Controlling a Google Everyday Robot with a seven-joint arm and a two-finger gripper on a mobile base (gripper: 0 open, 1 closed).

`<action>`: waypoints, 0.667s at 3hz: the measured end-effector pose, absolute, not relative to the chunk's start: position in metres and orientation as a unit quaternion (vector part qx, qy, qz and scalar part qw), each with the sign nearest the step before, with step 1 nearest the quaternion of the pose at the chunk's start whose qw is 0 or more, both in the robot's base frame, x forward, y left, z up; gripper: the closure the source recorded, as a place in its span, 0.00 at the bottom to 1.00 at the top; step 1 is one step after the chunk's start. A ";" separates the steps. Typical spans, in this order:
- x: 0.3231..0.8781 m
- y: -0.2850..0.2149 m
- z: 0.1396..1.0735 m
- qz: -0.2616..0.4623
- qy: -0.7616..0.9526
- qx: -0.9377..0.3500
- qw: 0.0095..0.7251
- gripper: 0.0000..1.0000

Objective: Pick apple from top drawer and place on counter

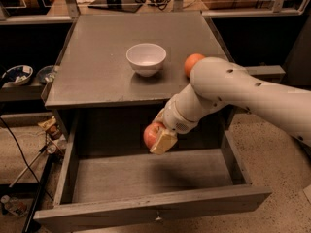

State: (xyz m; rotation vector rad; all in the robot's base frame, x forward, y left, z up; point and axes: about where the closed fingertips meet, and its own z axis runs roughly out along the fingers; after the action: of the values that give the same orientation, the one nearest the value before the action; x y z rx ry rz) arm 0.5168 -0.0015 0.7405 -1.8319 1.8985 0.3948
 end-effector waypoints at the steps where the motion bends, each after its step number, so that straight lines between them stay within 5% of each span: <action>1: 0.481 -0.010 0.771 0.142 0.710 -0.651 0.228 1.00; 2: 0.496 -0.005 0.777 0.143 0.709 -0.654 0.222 1.00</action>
Offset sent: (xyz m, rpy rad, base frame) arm -0.0428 -0.0125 0.0497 -0.0107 -0.0135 -0.0824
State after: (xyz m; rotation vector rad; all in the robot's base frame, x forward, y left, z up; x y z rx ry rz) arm 0.4961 -0.0052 0.7772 -1.8064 1.9579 0.3940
